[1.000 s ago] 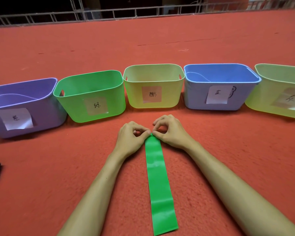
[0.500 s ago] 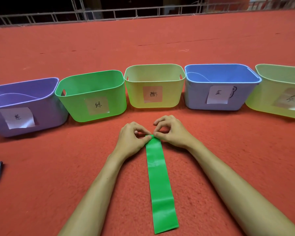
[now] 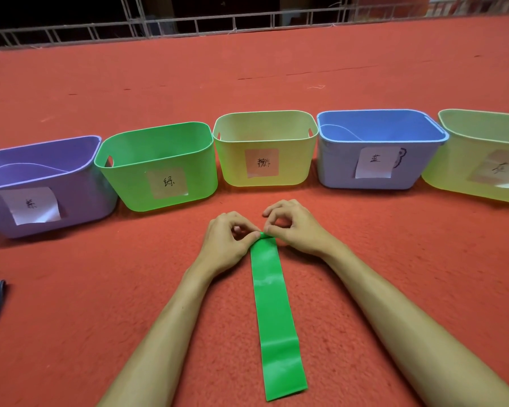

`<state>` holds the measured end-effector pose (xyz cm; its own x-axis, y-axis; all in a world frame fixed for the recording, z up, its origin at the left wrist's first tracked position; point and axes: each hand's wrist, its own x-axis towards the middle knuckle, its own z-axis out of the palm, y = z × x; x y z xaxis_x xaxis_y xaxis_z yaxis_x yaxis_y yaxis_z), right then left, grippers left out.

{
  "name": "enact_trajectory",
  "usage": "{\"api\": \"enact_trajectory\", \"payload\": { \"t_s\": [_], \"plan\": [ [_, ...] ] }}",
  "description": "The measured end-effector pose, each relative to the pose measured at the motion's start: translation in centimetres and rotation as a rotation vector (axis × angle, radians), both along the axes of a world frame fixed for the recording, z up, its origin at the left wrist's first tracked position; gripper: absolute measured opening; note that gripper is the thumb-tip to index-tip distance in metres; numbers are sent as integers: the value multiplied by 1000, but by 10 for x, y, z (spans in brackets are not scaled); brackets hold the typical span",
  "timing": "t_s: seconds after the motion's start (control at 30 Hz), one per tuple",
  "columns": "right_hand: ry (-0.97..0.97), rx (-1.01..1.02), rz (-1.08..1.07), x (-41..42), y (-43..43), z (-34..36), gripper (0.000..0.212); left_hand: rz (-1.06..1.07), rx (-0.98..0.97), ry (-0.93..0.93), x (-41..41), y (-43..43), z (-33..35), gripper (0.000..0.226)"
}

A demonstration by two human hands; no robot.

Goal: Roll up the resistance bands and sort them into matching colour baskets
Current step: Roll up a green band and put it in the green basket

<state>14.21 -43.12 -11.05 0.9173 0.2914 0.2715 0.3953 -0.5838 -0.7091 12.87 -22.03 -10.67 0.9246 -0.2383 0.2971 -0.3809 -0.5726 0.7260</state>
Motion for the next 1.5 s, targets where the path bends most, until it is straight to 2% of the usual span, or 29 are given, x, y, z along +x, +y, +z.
{"api": "enact_trajectory", "payload": {
  "t_s": [0.2,0.33,0.77,0.93,1.5],
  "plan": [
    [-79,48,-57,-1,1,-3,7,51,-5,-49,1,-3,-1,8],
    [-132,11,-42,-3,3,-5,8,73,1,-34,0,-2,0,11],
    [-135,-27,-67,-1,4,-5,13,73,-12,-34,-3,-2,4,10],
    [-153,-40,-62,0,4,-7,2,95,-23,-35,-2,-2,2,12],
    [-107,9,-94,-1,5,-6,7,67,-66,10,-5,-1,5,11]
  ]
}}
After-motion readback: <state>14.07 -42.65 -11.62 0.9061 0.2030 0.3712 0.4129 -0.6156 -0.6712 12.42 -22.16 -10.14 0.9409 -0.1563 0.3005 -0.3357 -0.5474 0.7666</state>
